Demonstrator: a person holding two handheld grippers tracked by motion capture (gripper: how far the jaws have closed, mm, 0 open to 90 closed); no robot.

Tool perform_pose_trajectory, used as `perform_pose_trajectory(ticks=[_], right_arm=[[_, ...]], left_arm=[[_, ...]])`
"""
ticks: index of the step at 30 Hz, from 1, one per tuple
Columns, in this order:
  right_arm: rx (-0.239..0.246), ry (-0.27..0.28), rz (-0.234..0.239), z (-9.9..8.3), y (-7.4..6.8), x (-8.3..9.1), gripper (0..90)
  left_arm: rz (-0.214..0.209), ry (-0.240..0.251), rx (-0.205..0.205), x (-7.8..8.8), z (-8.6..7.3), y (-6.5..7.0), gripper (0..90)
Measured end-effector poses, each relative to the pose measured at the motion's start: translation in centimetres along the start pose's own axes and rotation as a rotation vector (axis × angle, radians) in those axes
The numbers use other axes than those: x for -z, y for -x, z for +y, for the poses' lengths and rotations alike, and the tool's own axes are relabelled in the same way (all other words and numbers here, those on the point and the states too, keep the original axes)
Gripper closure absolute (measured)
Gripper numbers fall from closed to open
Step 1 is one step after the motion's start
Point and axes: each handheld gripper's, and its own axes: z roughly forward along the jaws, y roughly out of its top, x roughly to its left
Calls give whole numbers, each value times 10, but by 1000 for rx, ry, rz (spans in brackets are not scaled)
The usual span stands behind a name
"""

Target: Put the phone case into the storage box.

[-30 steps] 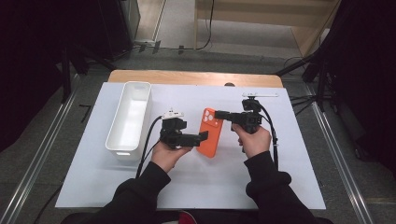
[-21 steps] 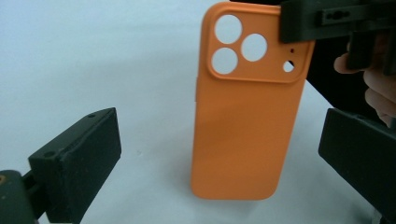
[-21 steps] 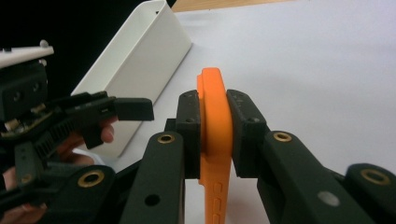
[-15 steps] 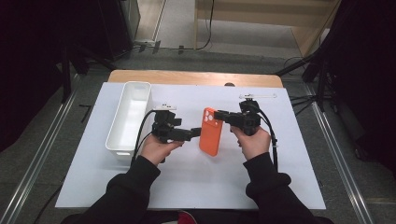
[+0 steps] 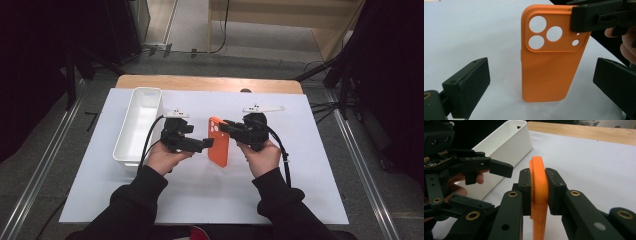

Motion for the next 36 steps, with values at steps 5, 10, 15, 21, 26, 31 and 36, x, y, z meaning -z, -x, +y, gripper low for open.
perform_pose_trajectory(ticks=[5, 10, 15, 21, 26, 31, 36], right_arm=[[-4, 28, 6, -1, -4, -1, 748], [-18, 35, 2, -2, -3, -3, 748], [-28, 60, -2, -3, -4, -4, 748], [-37, 76, 10, -3, -6, -4, 748], [-30, 87, 11, -3, -8, -2, 748], [-29, 95, 15, -3, -10, -1, 748], [-24, 97, 21, -3, -12, 0, 747]], left_arm=[[14, 18, -19, 1, 1, 2, 11], [35, 7, -51, -1, 2, 3, 11], [59, 18, -96, -2, 5, 7, 10], [41, 17, -97, -3, 7, 9, 10], [43, 25, -97, -3, 10, 11, 9], [52, 27, -95, -4, 12, 13, 8], [54, 37, -108, -4, 13, 16, 7]])
